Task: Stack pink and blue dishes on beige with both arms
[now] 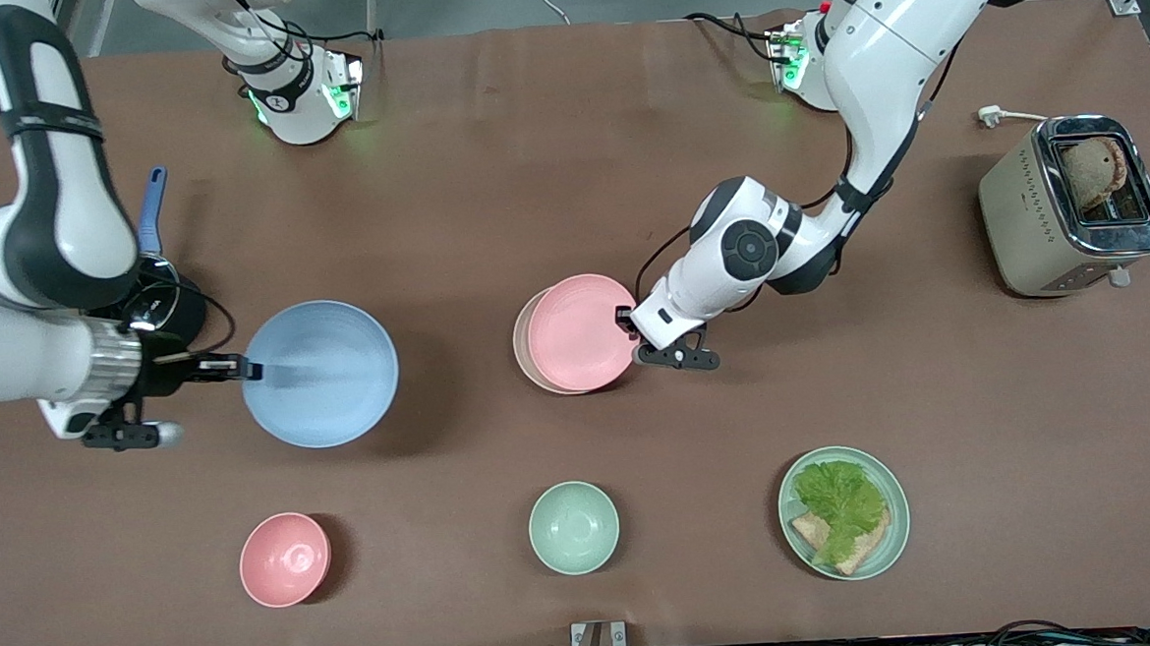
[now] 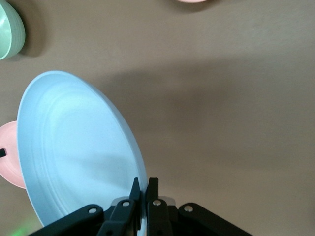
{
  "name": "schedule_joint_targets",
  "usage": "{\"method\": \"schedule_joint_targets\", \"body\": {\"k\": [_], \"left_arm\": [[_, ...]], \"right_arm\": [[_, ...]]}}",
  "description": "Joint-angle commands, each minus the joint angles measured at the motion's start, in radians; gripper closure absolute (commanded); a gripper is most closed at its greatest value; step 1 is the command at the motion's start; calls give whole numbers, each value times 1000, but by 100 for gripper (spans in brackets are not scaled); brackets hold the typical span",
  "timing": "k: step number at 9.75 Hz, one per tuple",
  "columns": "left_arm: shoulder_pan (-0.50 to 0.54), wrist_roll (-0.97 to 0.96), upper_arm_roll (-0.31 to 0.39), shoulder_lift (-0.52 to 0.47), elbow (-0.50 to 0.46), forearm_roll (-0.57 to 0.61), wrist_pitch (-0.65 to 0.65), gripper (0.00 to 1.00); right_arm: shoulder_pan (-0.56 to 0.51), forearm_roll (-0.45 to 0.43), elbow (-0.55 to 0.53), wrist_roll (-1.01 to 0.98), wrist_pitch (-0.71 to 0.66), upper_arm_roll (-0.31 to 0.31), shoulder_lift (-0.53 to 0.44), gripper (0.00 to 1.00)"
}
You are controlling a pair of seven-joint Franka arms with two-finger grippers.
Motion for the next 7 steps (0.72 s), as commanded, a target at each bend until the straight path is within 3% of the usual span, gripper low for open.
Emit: {"method": "schedule_joint_targets", "body": {"k": [1,2,4,7], "left_arm": [[-17,-74,2,54,67,35,3,21],[-19,-77,-1,41,63,33,0,0],[10,-64,-12,-67,-13,35,-42,0],[91,-28,2,-333,-85,29,-289,0]], "right_arm": [[-8,-18,-115,69,77,65,-59,99],[-11,-15,-150,84,114,100,-62,99],[-11,-6,-210,183,192,194,-65,99],[-9,3,-316,360,432,390,-56,98]]}}
